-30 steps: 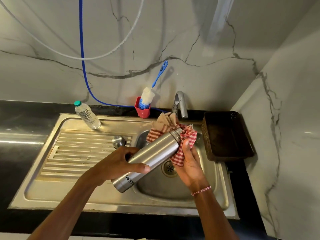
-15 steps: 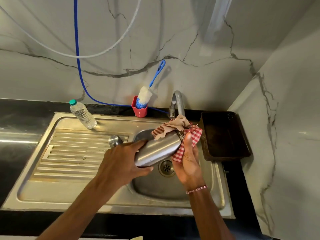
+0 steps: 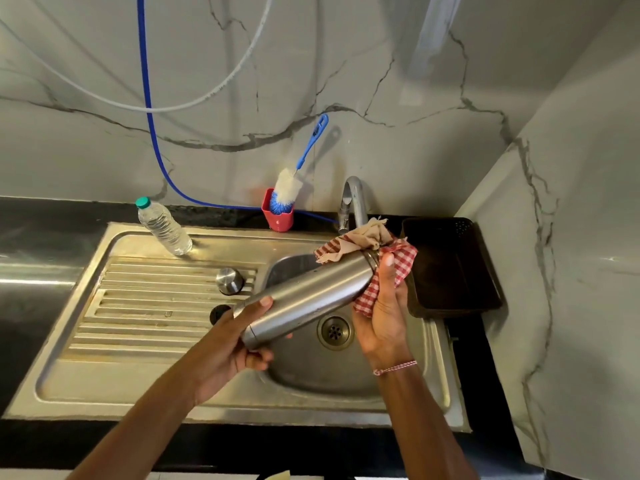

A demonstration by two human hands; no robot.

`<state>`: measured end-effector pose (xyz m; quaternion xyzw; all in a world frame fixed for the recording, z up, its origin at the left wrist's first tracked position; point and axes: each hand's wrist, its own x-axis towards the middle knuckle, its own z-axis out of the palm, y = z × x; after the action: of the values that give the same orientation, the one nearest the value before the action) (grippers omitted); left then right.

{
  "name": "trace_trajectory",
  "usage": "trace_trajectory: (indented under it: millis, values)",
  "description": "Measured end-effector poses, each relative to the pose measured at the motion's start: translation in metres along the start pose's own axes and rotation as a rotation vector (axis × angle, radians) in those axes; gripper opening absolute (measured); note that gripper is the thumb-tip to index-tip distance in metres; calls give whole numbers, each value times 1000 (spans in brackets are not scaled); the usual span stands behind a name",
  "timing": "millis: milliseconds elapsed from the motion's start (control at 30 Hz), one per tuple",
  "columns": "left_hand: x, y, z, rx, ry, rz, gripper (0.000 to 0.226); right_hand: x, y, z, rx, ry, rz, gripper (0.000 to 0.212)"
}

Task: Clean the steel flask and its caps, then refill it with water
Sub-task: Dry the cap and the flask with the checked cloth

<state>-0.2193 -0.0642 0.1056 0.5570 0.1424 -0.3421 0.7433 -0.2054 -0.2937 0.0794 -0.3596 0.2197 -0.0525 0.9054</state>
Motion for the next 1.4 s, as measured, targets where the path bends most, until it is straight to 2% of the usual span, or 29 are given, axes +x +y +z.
trace_trajectory:
  millis: [67,167,267,333,367,433,467,567,600,667,733,800,867,933,967,1033,1100,1200,1267,1333,1400]
  values:
    - [3,-7,0,25,44,49,80,2,0,-1,-7,22,15,100]
    - [6,-9,-2,244,44,245,63,4,-2,-5,29,50,34,93]
    - [15,-9,-10,710,135,639,61,3,-1,-7,115,66,53,59]
    - [23,-12,-19,1010,202,862,71,3,1,-9,128,102,90,53]
    - [26,-16,-22,1055,210,905,75,2,1,-9,117,124,106,55]
    - [27,-22,-23,945,185,829,80,2,0,-8,73,171,107,67]
    - [26,-22,-20,785,148,718,83,3,0,-8,38,184,91,73]
    - [22,-17,-6,58,45,218,79,6,-1,-6,-27,124,26,75]
    - [21,-13,-2,-72,43,56,78,7,-1,-4,-45,95,13,77]
    - [21,-12,0,-133,56,-76,66,9,0,-1,-67,64,1,81]
    - [24,-15,3,-133,78,-20,57,12,0,1,-70,64,-7,80]
    - [25,-18,6,-49,105,105,65,14,0,2,-46,92,1,78]
    - [28,-22,6,163,157,316,65,15,1,2,16,135,23,73]
    - [33,-26,3,454,191,591,57,15,3,0,52,172,45,66]
    - [35,-29,1,599,215,697,60,15,5,-2,61,190,59,66]
    - [38,-31,-3,744,241,768,69,13,7,-7,44,230,86,71]
    - [36,-31,-5,617,183,640,76,13,7,-12,-10,251,97,76]
    - [27,-27,-4,-42,-45,142,81,13,5,-15,-60,176,39,95]
    - [22,-26,-2,-137,-91,-86,73,13,3,-13,-61,122,2,104]
    - [22,-29,2,-163,-37,-107,64,13,3,-11,-40,86,-9,95]
    - [22,-31,6,-193,-14,-52,65,11,4,-8,-9,85,9,73]
